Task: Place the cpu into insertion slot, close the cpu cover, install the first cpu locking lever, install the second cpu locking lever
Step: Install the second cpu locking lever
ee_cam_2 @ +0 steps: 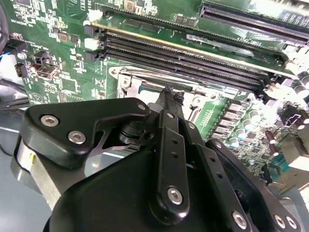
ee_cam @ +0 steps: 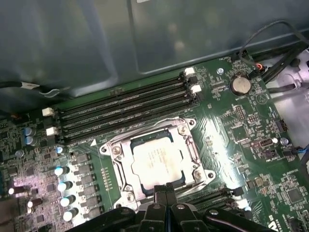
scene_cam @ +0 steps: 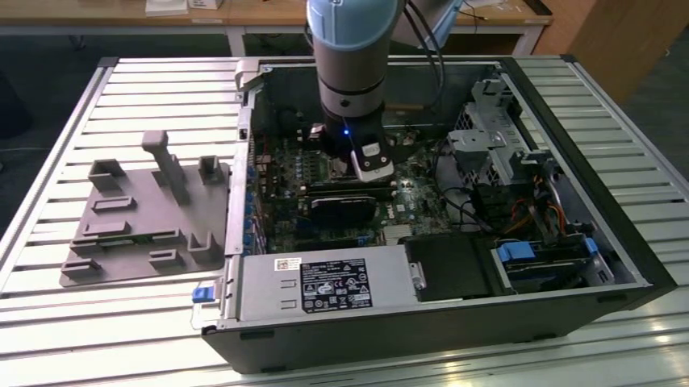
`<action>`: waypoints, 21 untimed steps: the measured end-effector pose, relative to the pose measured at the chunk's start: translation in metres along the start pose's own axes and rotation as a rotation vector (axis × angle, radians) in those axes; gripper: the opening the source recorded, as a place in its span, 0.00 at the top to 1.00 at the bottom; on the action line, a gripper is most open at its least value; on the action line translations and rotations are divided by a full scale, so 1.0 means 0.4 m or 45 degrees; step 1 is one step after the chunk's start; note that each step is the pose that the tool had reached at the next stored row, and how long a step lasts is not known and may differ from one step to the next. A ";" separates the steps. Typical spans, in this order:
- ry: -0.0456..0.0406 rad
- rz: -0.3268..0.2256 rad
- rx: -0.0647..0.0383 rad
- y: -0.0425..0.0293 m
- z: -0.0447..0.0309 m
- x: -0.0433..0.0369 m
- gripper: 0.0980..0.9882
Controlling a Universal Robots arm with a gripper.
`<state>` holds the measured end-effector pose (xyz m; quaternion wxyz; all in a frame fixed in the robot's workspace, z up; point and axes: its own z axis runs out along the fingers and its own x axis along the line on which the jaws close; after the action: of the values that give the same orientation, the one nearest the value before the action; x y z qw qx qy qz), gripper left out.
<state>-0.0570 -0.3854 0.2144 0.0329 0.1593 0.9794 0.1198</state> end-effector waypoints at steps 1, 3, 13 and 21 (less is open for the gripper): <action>-0.001 0.000 0.003 0.004 0.001 0.000 0.99; -0.003 -0.001 0.009 0.011 0.003 0.002 0.99; -0.005 -0.002 0.016 0.045 0.012 0.007 0.99; -0.005 -0.003 0.018 0.064 0.016 0.006 0.99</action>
<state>-0.0508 -0.3597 0.2143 0.0338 0.1586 0.9803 0.1125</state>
